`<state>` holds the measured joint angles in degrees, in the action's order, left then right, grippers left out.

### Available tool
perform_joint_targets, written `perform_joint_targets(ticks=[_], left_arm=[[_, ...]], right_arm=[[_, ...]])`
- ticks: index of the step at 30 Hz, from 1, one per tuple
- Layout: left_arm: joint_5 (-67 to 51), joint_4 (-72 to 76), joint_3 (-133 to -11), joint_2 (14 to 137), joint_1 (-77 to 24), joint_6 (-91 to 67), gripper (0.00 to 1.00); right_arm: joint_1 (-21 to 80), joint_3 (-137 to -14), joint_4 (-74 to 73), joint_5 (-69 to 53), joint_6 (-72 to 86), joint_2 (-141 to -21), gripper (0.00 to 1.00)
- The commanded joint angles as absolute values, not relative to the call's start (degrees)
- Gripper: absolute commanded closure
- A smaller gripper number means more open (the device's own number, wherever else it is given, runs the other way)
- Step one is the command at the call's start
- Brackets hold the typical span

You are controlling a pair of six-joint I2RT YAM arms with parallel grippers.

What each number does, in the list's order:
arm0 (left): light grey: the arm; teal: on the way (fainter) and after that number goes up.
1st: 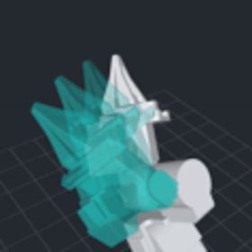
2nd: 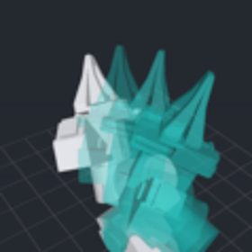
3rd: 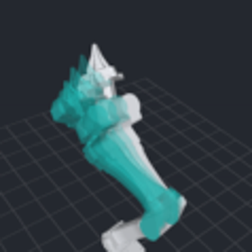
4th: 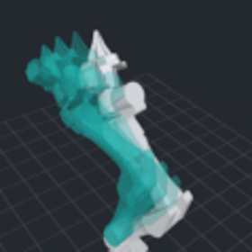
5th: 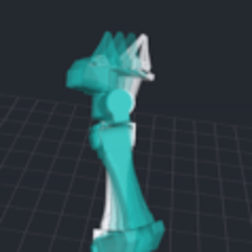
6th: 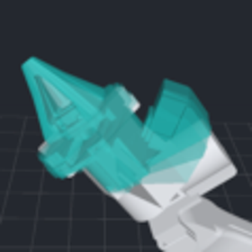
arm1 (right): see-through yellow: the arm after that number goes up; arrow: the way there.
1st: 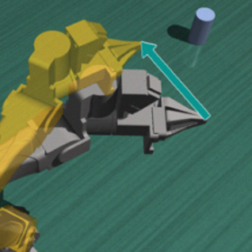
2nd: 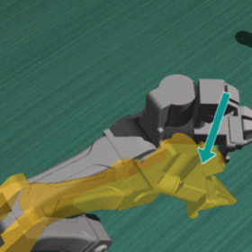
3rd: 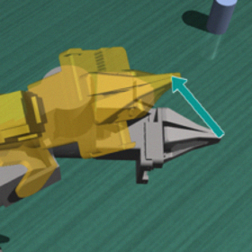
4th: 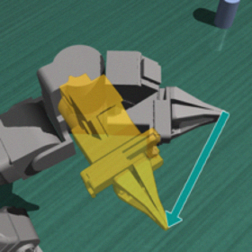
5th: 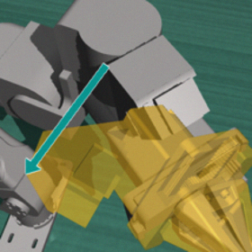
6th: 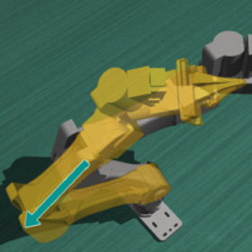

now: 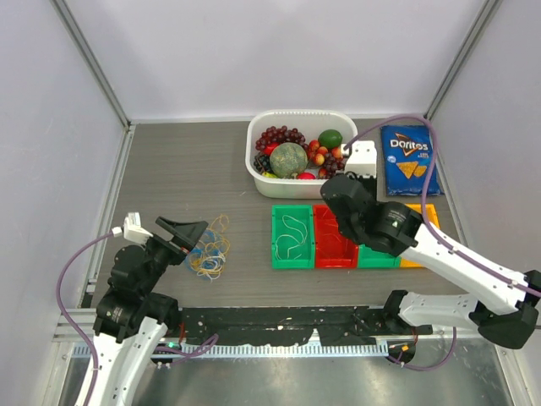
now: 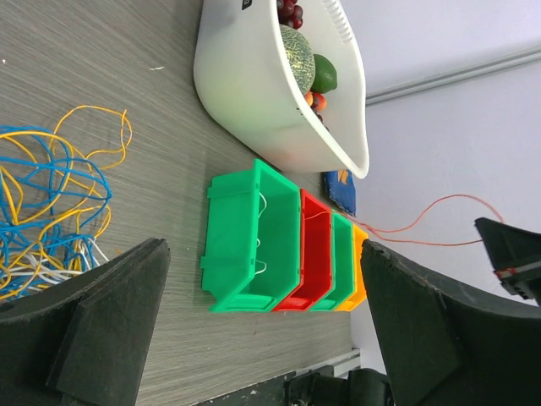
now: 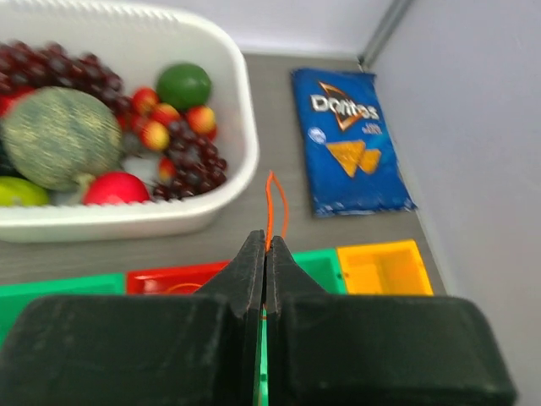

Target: Untangle the cables

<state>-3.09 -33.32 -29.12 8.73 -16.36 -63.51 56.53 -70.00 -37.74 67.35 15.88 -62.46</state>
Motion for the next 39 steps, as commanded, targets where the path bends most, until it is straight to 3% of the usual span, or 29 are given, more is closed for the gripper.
perform_joint_targets(ticks=[1, 5, 10, 18, 28, 30, 31, 32, 34, 39], left_arm=[[-3.78, -32.43, -31.03, 8.96, -15.91, -62.05, 0.0], [-3.95, -30.33, -30.76, 9.4, -15.91, -62.49, 0.0], [-6.15, -29.88, -31.2, 10.99, -16.0, -62.49, 0.0], [-5.01, -31.55, -31.55, 8.88, -15.91, -62.49, 0.0], [-5.36, -30.32, -30.41, 10.19, -15.91, -62.23, 0.0], [-4.4, -31.11, -30.32, 10.54, -15.91, -62.14, 0.0], [-3.26, -33.2, -30.58, 10.89, -15.91, -61.96, 0.0], [-0.55, -35.75, -31.19, 11.33, -15.91, -61.96, 0.0], [6.65, -41.28, -32.08, 12.21, -15.91, -62.4, 0.0], [14.5, -46.58, -30.94, 14.24, -15.91, -64.33, 0.0]], right_arm=[[52.92, -69.8, -49.32, 65.01, 26.9, -59.78, 0.99], [48.7, -62.52, -44.85, 46.55, 29.88, -58.36, 0.99], [43.7, -52.84, -36.22, 34.91, 33.22, -62.74, 0.99], [41.92, -49.66, -27.07, 15.66, 33.65, -69.07, 1.0], [40.78, -43.32, -26.89, 25.13, 32.62, -71.71, 0.99], [40.78, -46.04, -29.16, 25.84, 29.98, -73.38, 0.92], [41.39, -47.79, -29.88, 26.36, 27.97, -73.48, 0.78], [42.18, -48.77, -31.62, 29.33, 27.17, -72.95, 0.55], [44.82, -51.14, -33.13, 33.37, 24.97, -71.11, 0.37], [55.33, -59.66, -33.49, 37.16, 23.21, -72.84, 0.34]])
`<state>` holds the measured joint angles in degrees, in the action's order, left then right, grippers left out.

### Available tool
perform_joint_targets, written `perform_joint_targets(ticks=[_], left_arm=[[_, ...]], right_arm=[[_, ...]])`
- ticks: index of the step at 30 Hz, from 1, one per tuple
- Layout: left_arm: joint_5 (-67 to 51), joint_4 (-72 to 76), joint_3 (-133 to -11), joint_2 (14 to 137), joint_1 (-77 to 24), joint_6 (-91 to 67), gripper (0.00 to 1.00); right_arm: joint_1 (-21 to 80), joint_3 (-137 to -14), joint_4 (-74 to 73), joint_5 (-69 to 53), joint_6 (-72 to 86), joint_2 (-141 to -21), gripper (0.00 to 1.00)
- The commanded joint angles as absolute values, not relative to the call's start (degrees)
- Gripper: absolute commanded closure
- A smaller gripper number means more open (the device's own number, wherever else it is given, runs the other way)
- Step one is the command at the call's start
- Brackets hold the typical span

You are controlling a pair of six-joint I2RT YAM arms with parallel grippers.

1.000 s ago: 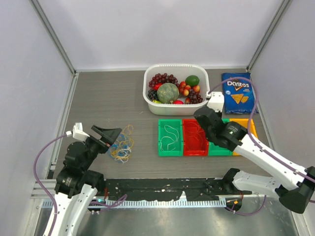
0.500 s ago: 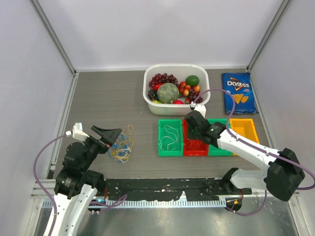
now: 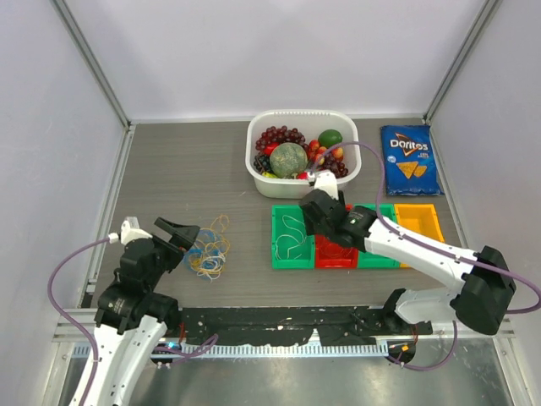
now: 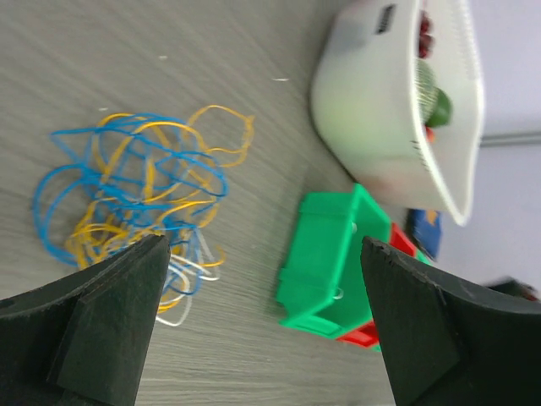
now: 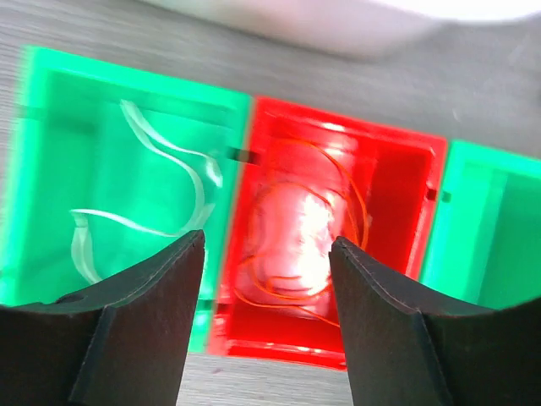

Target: Untangle the cables

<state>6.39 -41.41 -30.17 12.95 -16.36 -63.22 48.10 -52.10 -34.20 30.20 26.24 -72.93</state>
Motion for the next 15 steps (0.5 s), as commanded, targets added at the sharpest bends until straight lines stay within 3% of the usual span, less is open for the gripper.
perform_joint_targets(ticks=[1, 5, 12, 15], left_arm=[[14.5, -46.15, -30.07, 14.15, -16.0, -64.42, 0.0], [14.41, -45.61, -26.73, 13.19, -16.08, -65.47, 0.05], [13.36, -45.27, -23.3, 10.2, -16.0, -70.66, 0.16], [11.96, -44.74, -21.89, 8.53, -16.0, -72.76, 0.27]], right_arm=[[58.76, -60.63, -30.79, 37.53, 22.25, -73.99, 0.34], [63.89, -65.12, -19.38, 25.44, 14.08, -83.21, 0.37], [63.19, -68.2, 2.16, -1.2, 8.89, -95.35, 0.39], [62.06, -71.88, 4.22, -6.31, 7.56, -101.84, 0.41]])
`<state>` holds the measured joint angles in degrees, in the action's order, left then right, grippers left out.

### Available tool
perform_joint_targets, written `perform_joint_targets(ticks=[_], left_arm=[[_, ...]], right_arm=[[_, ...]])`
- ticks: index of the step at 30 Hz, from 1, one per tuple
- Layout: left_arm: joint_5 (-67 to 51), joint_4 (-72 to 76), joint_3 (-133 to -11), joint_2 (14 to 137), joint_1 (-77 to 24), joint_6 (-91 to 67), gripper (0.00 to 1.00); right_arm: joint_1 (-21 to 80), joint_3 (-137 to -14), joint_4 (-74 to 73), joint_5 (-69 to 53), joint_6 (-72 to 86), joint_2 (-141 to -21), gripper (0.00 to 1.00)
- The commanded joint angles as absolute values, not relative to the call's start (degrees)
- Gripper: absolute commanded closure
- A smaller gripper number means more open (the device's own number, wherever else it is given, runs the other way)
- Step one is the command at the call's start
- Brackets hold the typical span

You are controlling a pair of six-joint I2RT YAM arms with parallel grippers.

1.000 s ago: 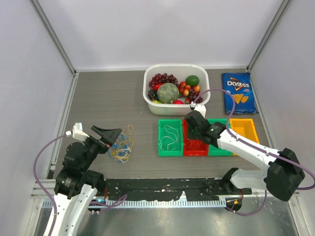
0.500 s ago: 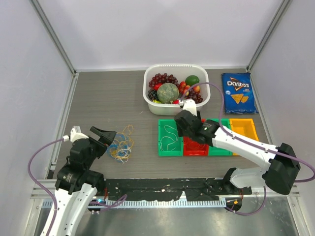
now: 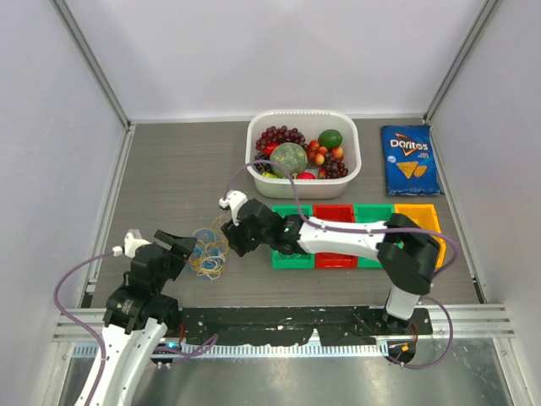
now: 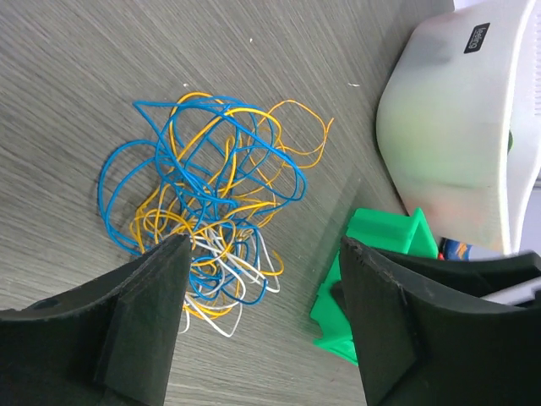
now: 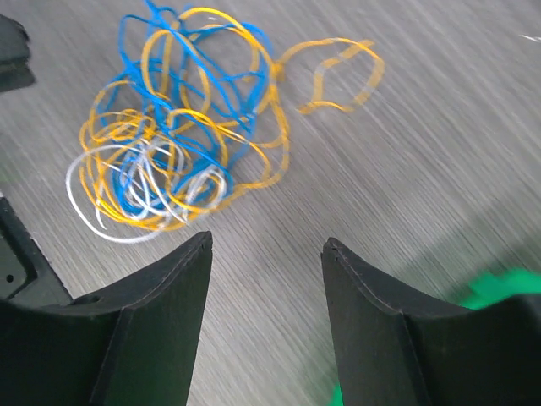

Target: Untangle the cables

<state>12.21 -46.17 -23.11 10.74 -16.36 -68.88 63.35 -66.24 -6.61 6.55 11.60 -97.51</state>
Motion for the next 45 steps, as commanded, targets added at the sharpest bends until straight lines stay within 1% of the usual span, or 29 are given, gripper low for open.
perform_joint_targets(ticks=[1, 4, 6, 10, 14, 18, 21, 25, 27, 28, 31, 35, 37, 45], left_arm=[[11.61, -45.26, -21.36, 8.09, -16.0, -73.82, 0.3], [8.98, -44.13, -19.17, 7.03, -16.0, -76.72, 0.39], [7.39, -41.76, -17.59, 6.77, -16.0, -77.87, 0.42], [6.33, -38.5, -15.82, 9.31, -16.08, -78.75, 0.43], [5.8, -37.0, -16.52, 13.61, -16.0, -78.31, 0.43], [7.03, -36.21, -17.31, 17.31, -16.0, -77.17, 0.44], [8.17, -35.34, -17.05, 19.15, -15.91, -77.08, 0.48], [9.75, -33.31, -16.44, 20.74, -15.91, -76.82, 0.48], [10.11, -32.79, -16.52, 21.53, -16.0, -76.47, 0.49], [10.28, -32.35, -16.44, 21.97, -16.0, -76.12, 0.49], [11.25, -31.2, -15.82, 23.55, -16.0, -75.59, 0.49], [11.34, -30.15, -14.68, 26.36, -16.08, -75.41, 0.54], [11.51, -29.27, -13.63, 27.07, -16.0, -75.67, 0.57], [12.83, -29.45, -11.43, 27.69, -16.0, -76.38, 0.64]], right_arm=[[60.83, -72.59, 5.61, -7.98, 7.99, -102.91, 0.41], [59.59, -74.7, 8.87, -13.26, 8.79, -106.42, 0.41], [59.5, -78.11, 7.74, -13.45, 7.56, -108.97, 0.42], [59.33, -83.13, 5.54, -12.57, 6.07, -113.89, 0.45], [59.33, -87.0, 1.94, -11.51, 4.4, -117.42, 0.5], [59.41, -87.71, 2.37, -13.09, 4.66, -118.47, 0.57], [59.59, -87.63, 2.81, -13.8, 5.01, -118.91, 0.58], [59.76, -87.98, 2.55, -15.64, 5.71, -119.53, 0.6], [60.03, -87.11, 2.29, -14.86, 5.27, -118.75, 0.6], [59.94, -86.75, 2.63, -14.42, 5.62, -117.78, 0.57], [59.94, -86.13, 2.03, -13.54, 6.68, -116.2, 0.52], [60.03, -84.47, 2.63, -14.5, 7.64, -113.73, 0.5], [60.12, -83.85, 3.6, -17.31, 8.08, -113.82, 0.5], [60.03, -86.31, 3.96, -17.93, 7.47, -118.73, 0.5]])
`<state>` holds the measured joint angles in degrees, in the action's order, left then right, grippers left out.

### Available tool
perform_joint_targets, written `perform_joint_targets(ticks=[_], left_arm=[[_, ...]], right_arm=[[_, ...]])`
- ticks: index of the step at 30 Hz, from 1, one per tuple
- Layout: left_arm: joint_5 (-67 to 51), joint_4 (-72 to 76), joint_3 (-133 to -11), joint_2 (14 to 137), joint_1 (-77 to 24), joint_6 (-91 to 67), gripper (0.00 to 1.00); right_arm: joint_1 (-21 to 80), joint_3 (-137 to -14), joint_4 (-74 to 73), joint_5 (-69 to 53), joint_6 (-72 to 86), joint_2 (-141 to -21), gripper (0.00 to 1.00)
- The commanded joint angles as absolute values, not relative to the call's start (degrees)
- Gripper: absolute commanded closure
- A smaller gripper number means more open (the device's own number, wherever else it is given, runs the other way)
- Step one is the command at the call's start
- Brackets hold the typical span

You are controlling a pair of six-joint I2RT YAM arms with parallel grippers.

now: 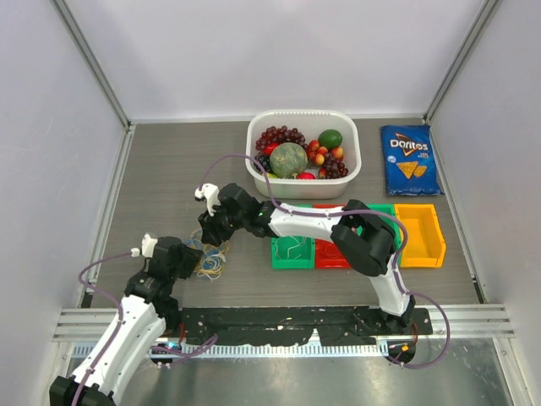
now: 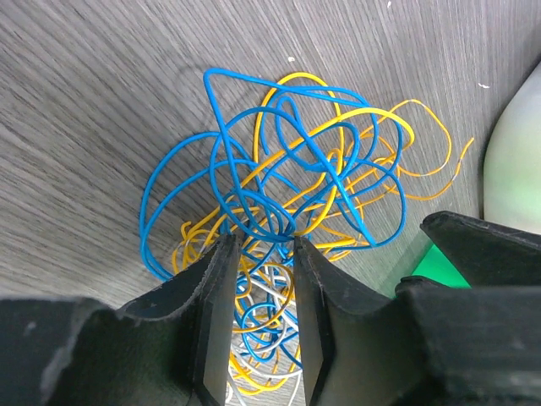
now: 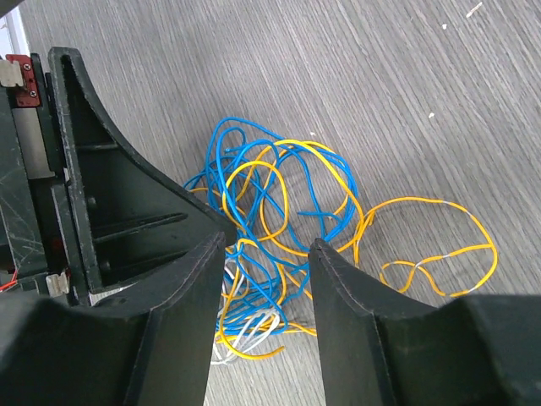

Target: Untangle the cables

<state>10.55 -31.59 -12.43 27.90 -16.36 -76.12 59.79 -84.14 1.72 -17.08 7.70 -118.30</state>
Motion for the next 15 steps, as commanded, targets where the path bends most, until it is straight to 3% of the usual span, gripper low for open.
perform_joint_targets(ticks=[1, 9, 15], left_arm=[[12.75, -29.27, -11.16, 27.42, -16.08, -76.38, 0.66], [12.74, -29.35, -10.72, 27.07, -16.0, -76.47, 0.7], [12.92, -30.15, -10.55, 26.02, -16.0, -76.64, 0.7]], right_arm=[[59.94, -86.83, 3.87, -17.67, 6.95, -119.0, 0.51], [60.47, -89.82, 3.95, -19.34, 6.68, -123.57, 0.52], [60.64, -91.49, 3.96, -20.39, 7.21, -124.98, 0.6]])
